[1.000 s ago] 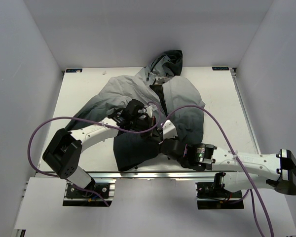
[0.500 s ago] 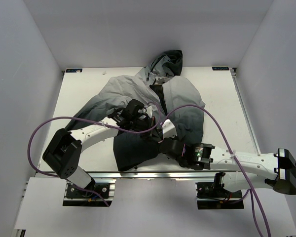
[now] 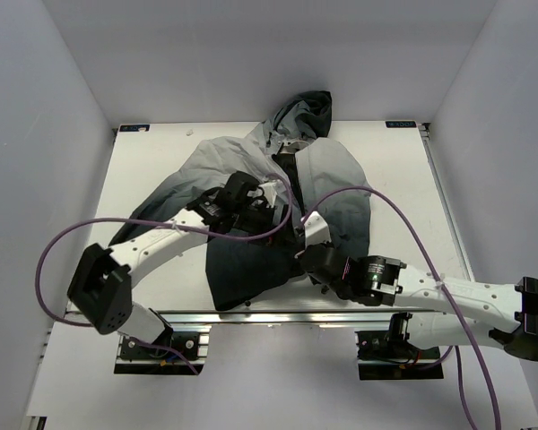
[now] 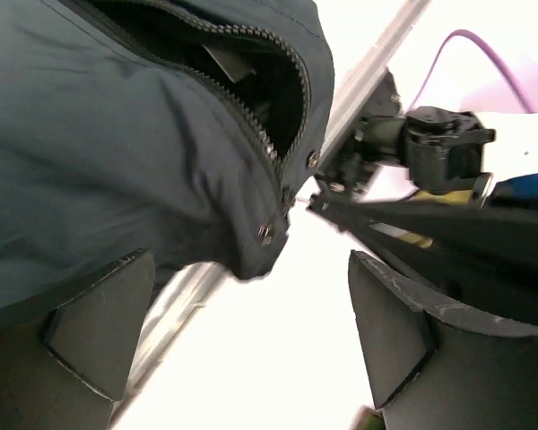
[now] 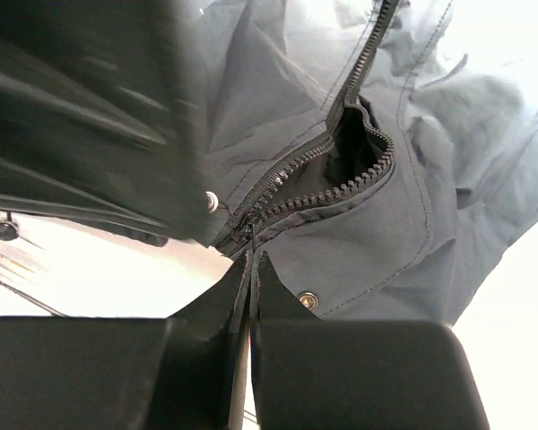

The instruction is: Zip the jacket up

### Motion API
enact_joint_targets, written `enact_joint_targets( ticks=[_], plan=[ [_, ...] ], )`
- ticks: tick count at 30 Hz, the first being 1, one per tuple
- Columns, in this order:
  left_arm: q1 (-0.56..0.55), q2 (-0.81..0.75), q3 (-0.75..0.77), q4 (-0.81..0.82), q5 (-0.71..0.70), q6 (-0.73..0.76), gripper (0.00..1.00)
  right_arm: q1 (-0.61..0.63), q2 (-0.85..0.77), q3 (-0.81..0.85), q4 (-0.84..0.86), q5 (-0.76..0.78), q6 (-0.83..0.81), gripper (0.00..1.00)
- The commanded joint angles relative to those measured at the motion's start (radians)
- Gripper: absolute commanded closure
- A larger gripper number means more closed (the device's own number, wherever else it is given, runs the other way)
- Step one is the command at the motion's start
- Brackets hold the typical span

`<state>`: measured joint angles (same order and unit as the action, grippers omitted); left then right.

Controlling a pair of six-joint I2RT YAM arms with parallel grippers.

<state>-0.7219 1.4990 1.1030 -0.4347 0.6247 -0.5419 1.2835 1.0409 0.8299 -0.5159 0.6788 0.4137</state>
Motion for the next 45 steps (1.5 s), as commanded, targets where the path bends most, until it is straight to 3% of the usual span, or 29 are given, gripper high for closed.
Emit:
enact_joint_targets(
  ticks=[1,3,6,7,10,14,20,23,27,36,39,42,45],
  plan=[
    [-0.002,-0.129,0.029,-0.056,-0.123,0.149,0.02,-0.030,-0.013,0.067,-0.026,-0.021,-0.022,1.00],
    [-0.020,-0.195,-0.006,-0.049,-0.158,0.203,0.02,-0.055,-0.012,0.096,-0.027,-0.044,-0.032,1.00],
    [-0.135,-0.261,-0.034,-0.053,-0.369,0.290,0.02,-0.140,-0.005,0.153,-0.045,-0.160,-0.056,1.00],
    [-0.236,-0.267,-0.031,-0.061,-0.519,0.316,0.02,-0.188,-0.002,0.173,-0.076,-0.212,-0.059,1.00],
    [-0.380,-0.260,-0.020,-0.049,-0.769,0.422,0.02,-0.269,0.004,0.256,-0.133,-0.326,-0.104,1.00],
    [-0.421,-0.204,0.003,0.000,-1.021,0.542,0.02,-0.314,0.028,0.334,-0.188,-0.424,-0.144,1.00],
    [-0.422,-0.140,0.046,0.037,-1.186,0.675,0.05,-0.352,0.027,0.363,-0.191,-0.485,-0.151,1.00],
    [-0.422,-0.175,0.015,0.079,-1.191,0.715,0.06,-0.375,0.030,0.367,-0.191,-0.521,-0.156,1.00],
    [-0.422,-0.212,-0.022,0.140,-1.093,0.763,0.04,-0.392,0.030,0.371,-0.176,-0.573,-0.154,1.00],
    [-0.422,-0.184,-0.041,0.246,-0.977,0.850,0.05,-0.437,0.045,0.410,-0.176,-0.697,-0.156,1.00],
    [-0.422,-0.178,-0.057,0.298,-0.970,0.888,0.16,-0.450,0.044,0.414,-0.176,-0.719,-0.156,1.00],
    [-0.422,-0.168,-0.055,0.324,-0.921,0.905,0.20,-0.463,0.051,0.419,-0.173,-0.742,-0.153,1.00],
    [-0.422,-0.155,-0.046,0.329,-0.907,0.915,0.36,-0.477,0.059,0.419,-0.170,-0.763,-0.151,1.00]
  ],
)
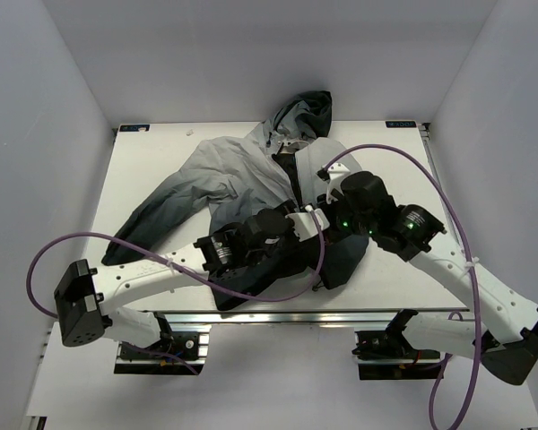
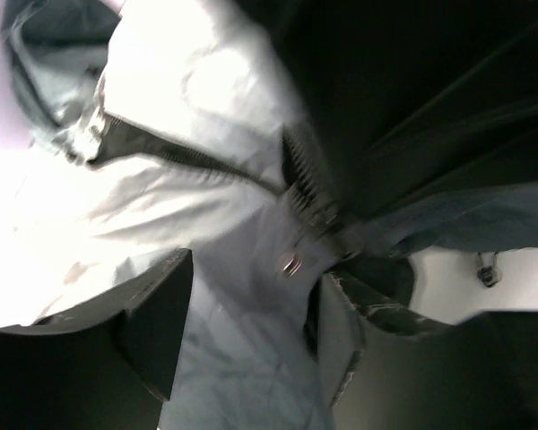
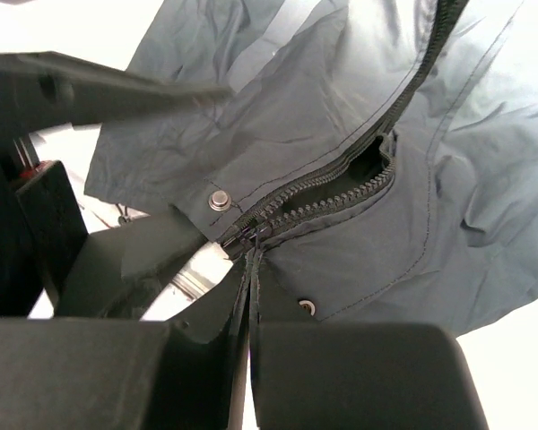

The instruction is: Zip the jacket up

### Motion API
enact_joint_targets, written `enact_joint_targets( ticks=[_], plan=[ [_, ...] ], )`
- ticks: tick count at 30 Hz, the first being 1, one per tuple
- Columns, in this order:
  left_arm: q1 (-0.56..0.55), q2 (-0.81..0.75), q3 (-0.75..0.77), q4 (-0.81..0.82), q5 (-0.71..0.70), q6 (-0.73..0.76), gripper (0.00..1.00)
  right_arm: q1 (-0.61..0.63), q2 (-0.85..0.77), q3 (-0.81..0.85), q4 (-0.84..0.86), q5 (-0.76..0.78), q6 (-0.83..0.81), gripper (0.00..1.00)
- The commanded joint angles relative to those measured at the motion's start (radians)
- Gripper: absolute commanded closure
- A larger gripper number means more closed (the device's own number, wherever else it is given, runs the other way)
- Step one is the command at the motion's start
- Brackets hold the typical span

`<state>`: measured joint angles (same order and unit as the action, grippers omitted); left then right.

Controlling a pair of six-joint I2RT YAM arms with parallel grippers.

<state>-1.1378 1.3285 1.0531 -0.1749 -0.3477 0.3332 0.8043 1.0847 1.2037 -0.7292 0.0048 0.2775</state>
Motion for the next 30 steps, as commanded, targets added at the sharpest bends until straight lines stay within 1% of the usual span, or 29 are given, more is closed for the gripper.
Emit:
enact_joint_targets(
  ticks=[1,3,4,5,6,8,9,10,11,12,16,20,21,23,26,27,30],
  plan=[
    [-0.007,0.017,0.001,0.083,0.068,0.041,0.38,-0.001,0.017,0.045,0.045,-0.092,-0.015,1.00],
    [-0.005,0.018,-0.004,0.095,0.102,0.053,0.43,-0.013,0.021,0.045,0.053,-0.106,-0.015,1.00],
    [-0.007,0.018,-0.007,0.103,0.113,0.058,0.47,-0.017,0.024,0.045,0.054,-0.109,-0.015,1.00],
    [-0.007,0.018,-0.008,0.106,0.124,0.063,0.54,-0.020,0.030,0.046,0.054,-0.115,-0.014,1.00],
    [-0.007,0.018,-0.013,0.109,0.133,0.066,0.55,-0.027,0.032,0.046,0.059,-0.121,-0.014,1.00],
    [-0.007,0.018,-0.019,0.114,0.133,0.073,0.63,-0.033,0.037,0.049,0.065,-0.126,-0.011,1.00],
    [-0.005,0.018,-0.021,0.115,0.118,0.073,0.76,-0.037,0.035,0.051,0.071,-0.126,-0.009,1.00],
    [-0.007,0.017,-0.022,0.121,0.110,0.070,0.84,-0.039,0.035,0.053,0.074,-0.124,-0.009,1.00],
    [-0.007,0.014,-0.031,0.123,0.105,0.072,0.89,-0.043,0.037,0.054,0.074,-0.124,-0.009,1.00],
    [-0.007,0.011,-0.036,0.129,0.101,0.072,1.00,-0.045,0.038,0.056,0.074,-0.124,-0.011,1.00],
    [-0.007,-0.006,-0.045,0.127,0.113,0.070,1.00,-0.048,0.044,0.040,0.099,-0.109,-0.009,1.00],
    [-0.007,-0.060,-0.059,0.124,0.138,0.055,1.00,-0.051,0.052,0.008,0.149,-0.011,-0.018,1.00],
    [-0.007,-0.093,-0.067,0.120,0.141,0.047,1.00,-0.050,0.058,0.005,0.155,0.041,-0.024,1.00],
    [-0.007,-0.133,-0.077,0.117,0.153,0.033,1.00,-0.051,0.079,-0.010,0.189,0.053,-0.044,1.00],
    [-0.005,-0.209,-0.097,0.109,0.167,0.001,1.00,-0.050,0.118,-0.047,0.235,0.112,-0.064,1.00],
    [-0.007,-0.224,-0.100,0.103,0.171,-0.006,1.00,-0.050,0.130,-0.049,0.247,0.174,-0.060,1.00],
    [-0.007,-0.264,-0.099,0.058,0.167,-0.043,1.00,-0.051,0.164,-0.059,0.299,0.271,-0.061,1.00]
  ],
)
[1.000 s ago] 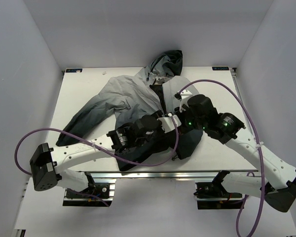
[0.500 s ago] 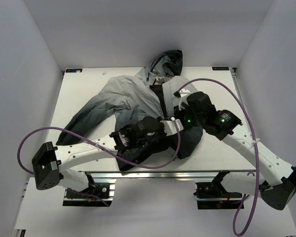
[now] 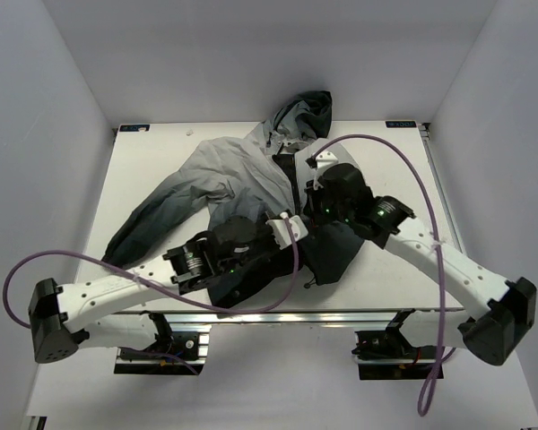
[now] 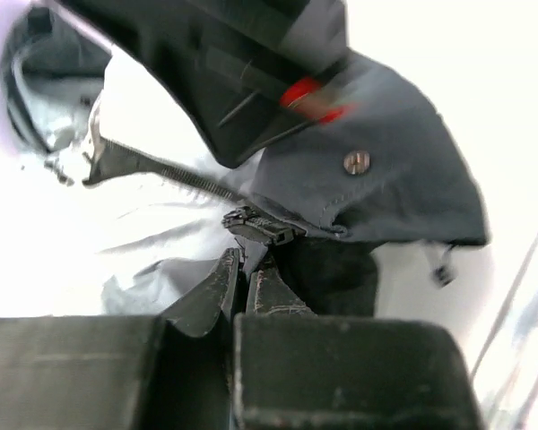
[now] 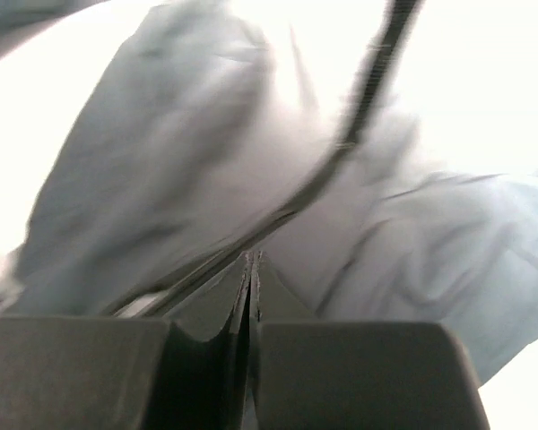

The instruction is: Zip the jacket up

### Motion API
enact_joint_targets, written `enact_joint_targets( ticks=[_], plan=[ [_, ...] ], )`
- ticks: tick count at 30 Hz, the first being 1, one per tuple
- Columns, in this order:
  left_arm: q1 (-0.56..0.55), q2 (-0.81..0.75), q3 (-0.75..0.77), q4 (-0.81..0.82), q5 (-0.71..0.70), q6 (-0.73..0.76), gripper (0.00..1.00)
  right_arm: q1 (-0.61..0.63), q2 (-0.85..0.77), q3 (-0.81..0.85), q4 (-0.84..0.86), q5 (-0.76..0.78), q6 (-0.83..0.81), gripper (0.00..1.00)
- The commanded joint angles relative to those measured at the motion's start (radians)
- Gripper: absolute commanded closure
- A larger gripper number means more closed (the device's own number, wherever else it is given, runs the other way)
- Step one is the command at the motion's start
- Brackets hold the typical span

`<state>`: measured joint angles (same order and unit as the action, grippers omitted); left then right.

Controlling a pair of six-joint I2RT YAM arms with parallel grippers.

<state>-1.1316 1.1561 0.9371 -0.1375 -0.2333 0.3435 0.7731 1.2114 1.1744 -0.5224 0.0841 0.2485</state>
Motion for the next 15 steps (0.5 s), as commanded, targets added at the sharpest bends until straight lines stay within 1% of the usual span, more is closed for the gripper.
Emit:
enact_joint_targets(
  ticks=[1,5,7,9,10,12,13,14,15],
  plan=[
    [-0.013,-0.104,0.014,0.010,0.054,-0.069,1.00,-0.018,0.048,-0.044,0.114,0.195,-0.043,1.00],
    [-0.013,-0.119,0.016,-0.019,0.042,-0.107,1.00,-0.021,0.115,-0.018,0.139,0.256,-0.066,1.00],
    [-0.013,-0.125,0.011,-0.031,0.029,-0.126,1.00,-0.021,0.143,-0.006,0.150,0.256,-0.084,1.00],
    [-0.013,-0.128,-0.009,-0.024,0.017,-0.138,1.00,-0.023,0.129,-0.008,0.151,0.220,-0.083,1.00],
    [-0.013,-0.130,-0.018,-0.016,0.012,-0.156,1.00,-0.021,0.091,-0.021,0.179,0.201,-0.089,1.00],
    [-0.013,-0.116,-0.049,0.007,-0.001,-0.197,1.00,-0.021,0.044,-0.047,0.177,0.119,-0.089,1.00],
    [-0.011,-0.110,-0.060,0.016,-0.020,-0.211,1.00,-0.023,-0.016,-0.067,0.197,0.085,-0.087,1.00],
    [-0.013,-0.096,-0.072,0.028,-0.038,-0.228,1.00,-0.021,-0.050,-0.091,0.209,0.006,-0.089,1.00],
    [-0.013,-0.090,-0.101,0.062,-0.055,-0.256,1.00,-0.021,-0.082,-0.149,0.225,-0.038,-0.089,1.00]
  ],
)
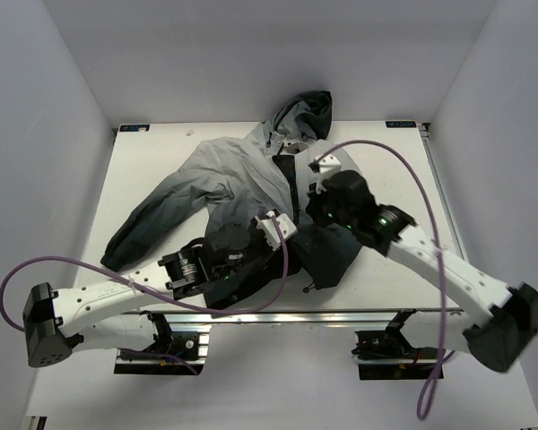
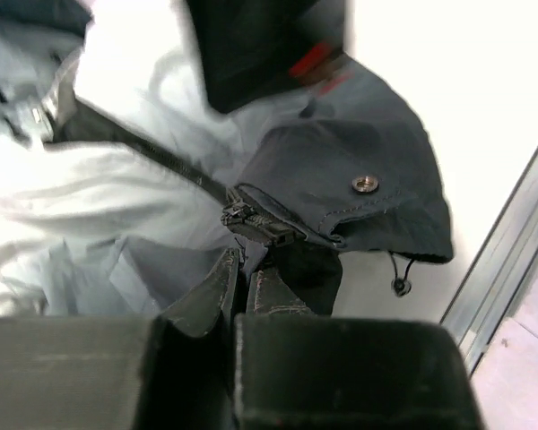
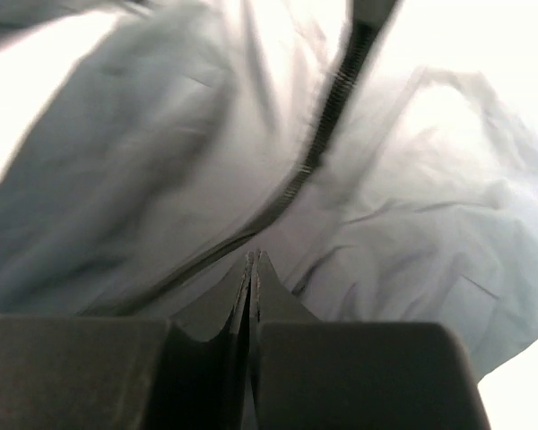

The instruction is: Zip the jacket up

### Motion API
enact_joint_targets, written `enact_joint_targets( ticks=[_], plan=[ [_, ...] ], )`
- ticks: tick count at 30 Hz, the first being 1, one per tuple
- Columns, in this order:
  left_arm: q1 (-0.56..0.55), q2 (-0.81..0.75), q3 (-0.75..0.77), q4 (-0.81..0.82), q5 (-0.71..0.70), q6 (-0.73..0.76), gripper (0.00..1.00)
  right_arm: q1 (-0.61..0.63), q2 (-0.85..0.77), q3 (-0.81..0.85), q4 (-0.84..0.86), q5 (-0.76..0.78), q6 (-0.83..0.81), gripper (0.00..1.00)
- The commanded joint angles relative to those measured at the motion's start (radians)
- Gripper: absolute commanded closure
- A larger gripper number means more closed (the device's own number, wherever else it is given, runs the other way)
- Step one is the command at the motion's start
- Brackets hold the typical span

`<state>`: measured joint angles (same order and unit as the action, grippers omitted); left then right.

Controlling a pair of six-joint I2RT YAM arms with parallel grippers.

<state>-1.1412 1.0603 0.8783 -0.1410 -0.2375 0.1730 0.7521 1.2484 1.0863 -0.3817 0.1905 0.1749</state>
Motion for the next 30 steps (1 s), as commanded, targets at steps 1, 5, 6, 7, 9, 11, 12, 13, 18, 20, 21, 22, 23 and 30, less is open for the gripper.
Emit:
enact_joint_targets(
  ticks=[1,5,6,7,9,11,12,13,18,20,21,22,23,30],
  plan=[
    [-0.003,0.012,-0.058,0.089,-0.081,-0.090,1.00,0.000,-0.176,-0.090,0.110,-0.175,0.001,1.00],
    [-0.003,0.033,-0.124,0.219,-0.227,-0.125,1.00,0.000,-0.244,-0.176,0.113,-0.305,0.043,0.99],
    [-0.003,0.035,-0.136,0.277,-0.229,-0.118,1.00,0.000,-0.247,-0.187,0.113,-0.318,0.051,0.95],
    [-0.003,0.036,-0.153,0.302,-0.223,-0.097,1.00,-0.002,-0.245,-0.212,0.119,-0.324,0.060,0.91],
    [-0.003,0.043,-0.145,0.320,-0.191,-0.087,1.00,0.000,-0.239,-0.221,0.127,-0.327,0.074,0.91],
    [-0.003,0.055,-0.102,0.279,-0.148,-0.095,1.00,-0.002,-0.234,-0.229,0.129,-0.307,0.084,0.89],
    [-0.003,0.058,-0.085,0.209,-0.125,-0.105,1.00,-0.002,-0.236,-0.230,0.129,-0.304,0.093,0.88],
    [-0.003,0.064,-0.055,0.167,-0.108,-0.119,1.00,0.000,-0.237,-0.235,0.129,-0.300,0.098,0.84],
    [-0.003,0.047,-0.027,-0.050,-0.010,-0.240,1.00,0.000,-0.259,-0.244,0.099,-0.327,0.068,0.58],
    [-0.003,0.017,-0.054,-0.045,0.006,-0.250,1.00,0.000,-0.289,-0.271,0.110,-0.454,-0.010,0.49],
    [-0.002,0.007,-0.064,-0.033,0.012,-0.253,1.00,0.000,-0.323,-0.285,0.116,-0.492,-0.081,0.43],
    [-0.003,-0.003,-0.073,-0.017,0.015,-0.250,1.00,0.000,-0.340,-0.298,0.135,-0.523,-0.112,0.37],
    [-0.003,-0.016,-0.081,0.010,0.018,-0.244,1.00,0.000,-0.355,-0.316,0.141,-0.558,-0.132,0.27],
    [-0.003,0.009,-0.039,0.018,-0.026,-0.221,1.00,0.001,-0.391,-0.289,0.095,-0.637,-0.247,0.11]
  ],
)
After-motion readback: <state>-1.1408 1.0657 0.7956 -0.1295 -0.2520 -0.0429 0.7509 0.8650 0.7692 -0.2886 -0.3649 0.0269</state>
